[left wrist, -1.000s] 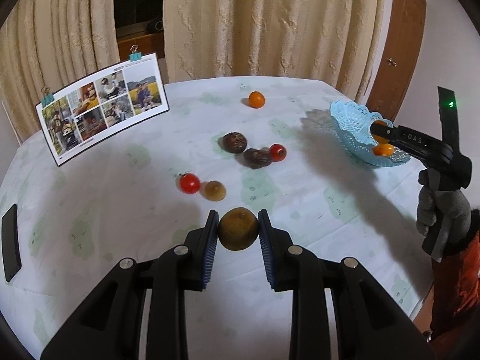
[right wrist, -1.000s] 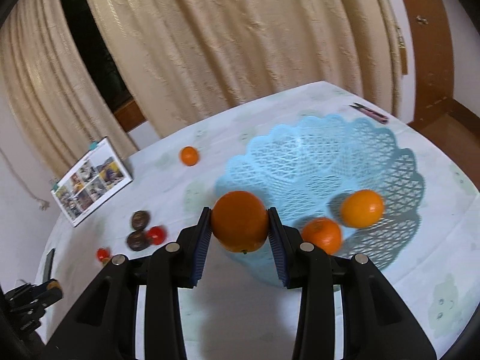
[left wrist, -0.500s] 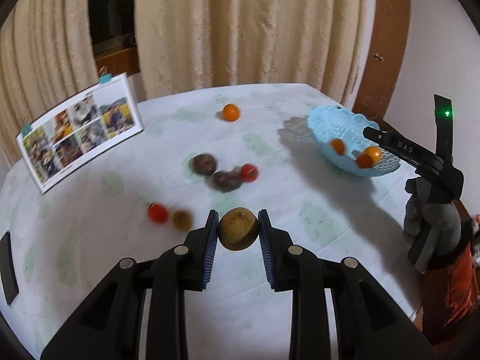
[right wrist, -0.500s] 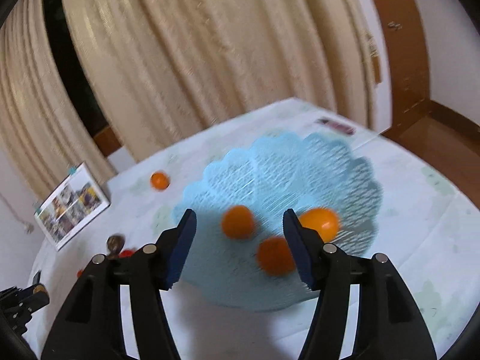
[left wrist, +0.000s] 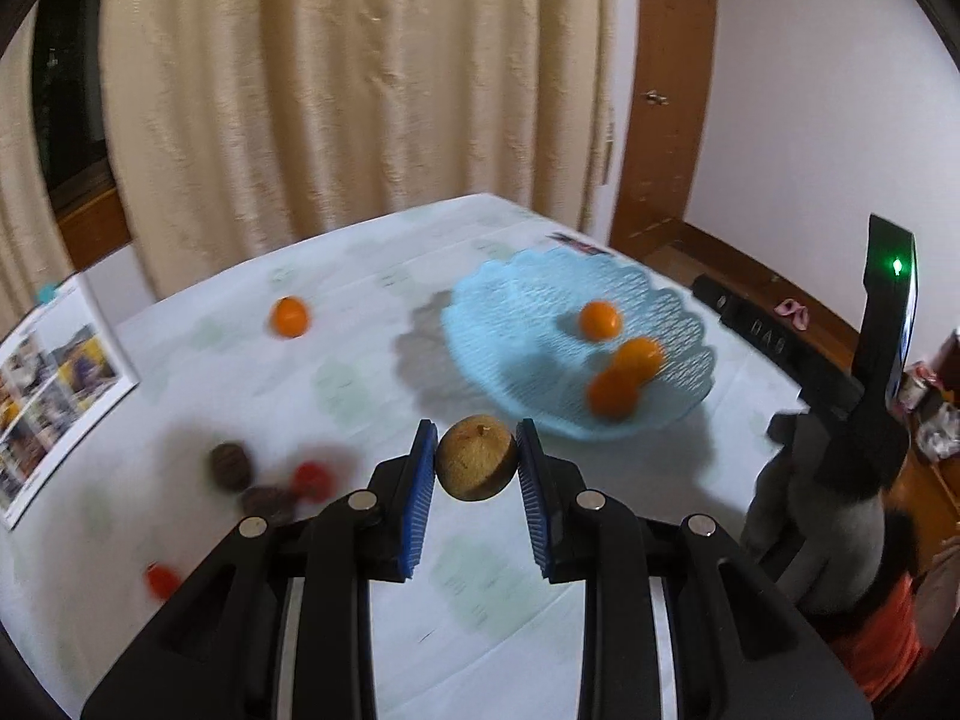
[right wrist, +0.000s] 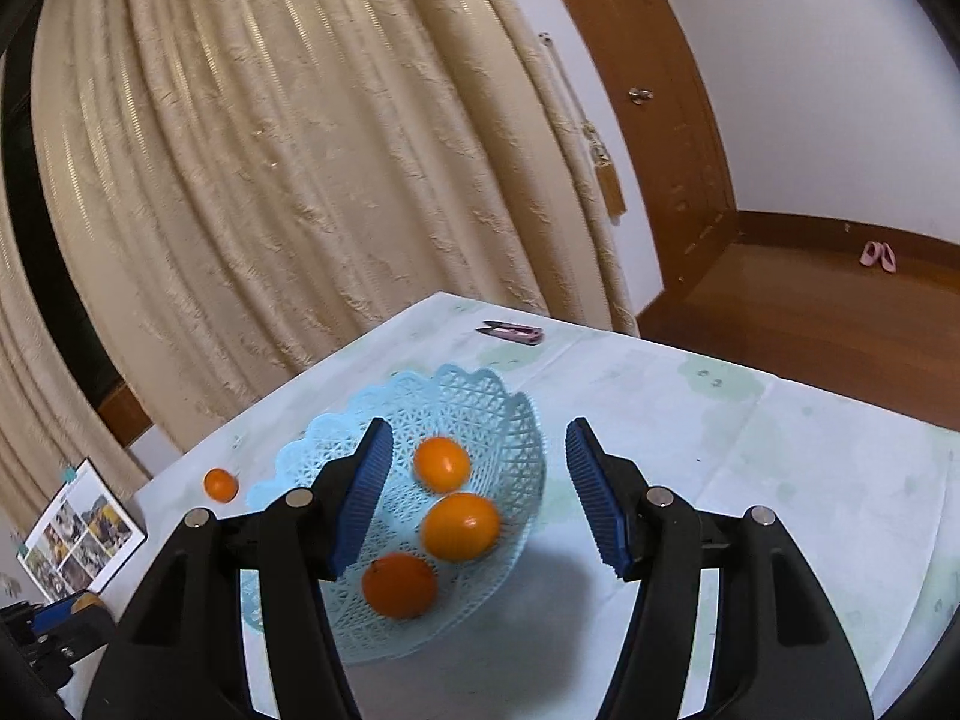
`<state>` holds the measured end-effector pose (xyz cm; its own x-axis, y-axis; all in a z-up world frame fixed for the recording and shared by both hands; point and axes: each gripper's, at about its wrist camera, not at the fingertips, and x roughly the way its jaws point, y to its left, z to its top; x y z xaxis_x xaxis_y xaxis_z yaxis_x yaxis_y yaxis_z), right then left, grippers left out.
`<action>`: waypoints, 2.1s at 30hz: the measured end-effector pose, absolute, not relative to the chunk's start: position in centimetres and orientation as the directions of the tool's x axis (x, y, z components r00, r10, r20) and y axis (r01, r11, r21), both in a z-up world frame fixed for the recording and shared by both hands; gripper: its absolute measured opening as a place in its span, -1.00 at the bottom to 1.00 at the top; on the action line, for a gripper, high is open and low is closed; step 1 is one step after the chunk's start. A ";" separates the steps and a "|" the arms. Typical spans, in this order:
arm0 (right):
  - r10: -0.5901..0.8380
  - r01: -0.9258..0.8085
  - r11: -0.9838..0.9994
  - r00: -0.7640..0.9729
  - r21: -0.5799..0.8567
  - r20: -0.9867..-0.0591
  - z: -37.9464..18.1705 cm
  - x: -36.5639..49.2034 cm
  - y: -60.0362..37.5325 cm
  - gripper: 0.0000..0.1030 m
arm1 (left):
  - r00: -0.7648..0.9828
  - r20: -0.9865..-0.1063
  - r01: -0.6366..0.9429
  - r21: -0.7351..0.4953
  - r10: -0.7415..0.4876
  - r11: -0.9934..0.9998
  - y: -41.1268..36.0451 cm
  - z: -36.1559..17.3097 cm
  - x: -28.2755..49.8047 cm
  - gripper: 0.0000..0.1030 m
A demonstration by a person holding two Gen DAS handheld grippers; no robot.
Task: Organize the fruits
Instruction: 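Lower the brown fruit into the basket and open the left tool, then move the open left tool to the red tomato on the table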
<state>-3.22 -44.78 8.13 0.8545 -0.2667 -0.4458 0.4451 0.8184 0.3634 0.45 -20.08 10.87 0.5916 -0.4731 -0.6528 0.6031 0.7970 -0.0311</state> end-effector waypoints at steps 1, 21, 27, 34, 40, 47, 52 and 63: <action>-0.269 0.448 0.816 0.854 0.366 -0.445 8.1 -3.3 -44.9 0.20 | 0.579 -0.654 0.615 -0.042 -0.487 0.788 -21.1 10.7 0.9 -0.47; -0.258 0.446 0.803 0.858 0.395 -0.445 8.0 -3.5 -45.4 0.30 | 0.501 -0.705 0.650 -0.076 -0.502 0.756 -28.2 7.2 5.1 0.07; -0.261 0.448 0.800 0.859 0.399 -0.440 8.0 -3.6 -45.3 0.30 | 0.546 -0.683 0.615 -0.067 -0.485 0.786 -26.7 7.9 5.4 0.57; -0.265 0.445 0.807 0.861 0.389 -0.435 7.9 -3.6 -45.0 0.38 | 0.605 -0.656 0.558 -0.056 -0.452 0.828 -23.0 9.4 5.6 0.75; -0.266 0.442 0.815 0.860 0.375 -0.436 7.9 -3.6 -44.8 0.38 | 0.656 -0.652 0.474 -0.035 -0.379 0.880 -17.7 10.4 5.5 0.75; -0.267 0.436 0.833 0.857 0.342 -0.441 7.9 -3.3 -44.2 0.38 | 0.704 -0.652 0.360 -0.015 -0.282 0.933 -11.0 11.0 5.4 0.75; -0.267 0.432 0.845 0.852 0.315 -0.450 7.7 -2.9 -43.7 0.38 | 0.722 -0.655 0.284 -0.011 -0.222 0.959 -6.5 10.9 5.1 0.75; -0.283 0.421 0.875 0.846 0.240 -0.452 7.6 -2.3 -42.5 0.38 | 0.652 -0.748 0.129 -0.057 -0.128 0.990 -0.3 6.6 6.1 0.59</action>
